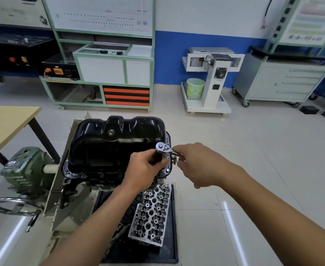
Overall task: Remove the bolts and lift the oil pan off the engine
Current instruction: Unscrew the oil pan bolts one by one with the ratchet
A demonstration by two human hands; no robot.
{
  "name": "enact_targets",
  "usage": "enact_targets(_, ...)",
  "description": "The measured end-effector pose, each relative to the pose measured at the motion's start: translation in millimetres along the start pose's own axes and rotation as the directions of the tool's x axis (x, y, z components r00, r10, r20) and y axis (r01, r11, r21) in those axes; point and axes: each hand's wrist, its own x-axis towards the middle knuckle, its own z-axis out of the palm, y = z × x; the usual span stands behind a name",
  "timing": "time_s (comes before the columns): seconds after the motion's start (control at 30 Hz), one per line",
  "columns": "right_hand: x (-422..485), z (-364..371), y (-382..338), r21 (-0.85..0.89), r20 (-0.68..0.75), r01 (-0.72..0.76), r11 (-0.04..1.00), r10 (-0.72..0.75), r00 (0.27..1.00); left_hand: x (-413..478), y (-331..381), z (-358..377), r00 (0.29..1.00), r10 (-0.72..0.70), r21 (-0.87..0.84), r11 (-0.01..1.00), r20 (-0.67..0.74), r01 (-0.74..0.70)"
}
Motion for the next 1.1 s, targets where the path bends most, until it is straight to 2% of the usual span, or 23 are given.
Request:
enact_targets(0.13,16,5,15,-0.189,-0.177,0.052,0.981,-0.086,0.98,3,6,2,0.999,-0.03,0.021,0.999,0.013,0.03)
enact_targets(0.23,32,5,21,-0.01,-0.219,0.171,0.985,-0.169,0.961,6,12,-1,0.988,-0.036,0.012,0.999,0.147,0.035)
enact_targets(0.37,51,5,19,0.047,-0.17,0.238,0.97,-0.227,0.959,9,18,-12,0.94,-0.007,-0.039,0.999,0.342,0.021)
enact_targets(0.47,62,3,15,0.063,-0.13,0.257,0.964,-0.247,0.96,15,25,-20,0.923,0.051,-0.118,0.993,0.383,-0.006)
enact_targets(0.53,66,2,12,0.013,-0.114,0.273,0.962,-0.27,0.956,17,29,-24,0.915,0.076,-0.167,0.986,0.396,-0.009)
enact_targets(0.63,67,2,10,-0.108,-0.113,0.228,0.968,-0.24,0.964,20,27,-25,0.926,0.074,-0.182,0.983,0.371,-0.005)
enact_targets(0.7,61,1,9,-0.212,-0.106,0.143,0.967,-0.168,0.98,20,24,-24,0.942,0.07,-0.201,0.98,0.327,-0.003)
enact_targets(0.83,37,-7,5,-0.422,-0.055,0.007,0.907,-0.033,0.998,18,23,-20,0.972,0.108,-0.178,0.981,0.207,-0.071)
enact_targets(0.97,9,-11,2,-0.381,0.085,0.023,0.924,0.01,0.996,17,20,-13,0.981,0.157,-0.048,0.987,0.114,-0.153)
enact_targets(1.03,0,-14,-1,-0.281,0.152,0.042,0.959,0.001,0.988,16,18,-10,0.984,0.166,-0.001,0.986,0.071,-0.166)
enact_targets(1.1,-4,-18,-1,-0.178,0.153,0.044,0.983,-0.017,0.988,18,17,-11,0.988,0.149,0.012,0.989,0.04,-0.15)
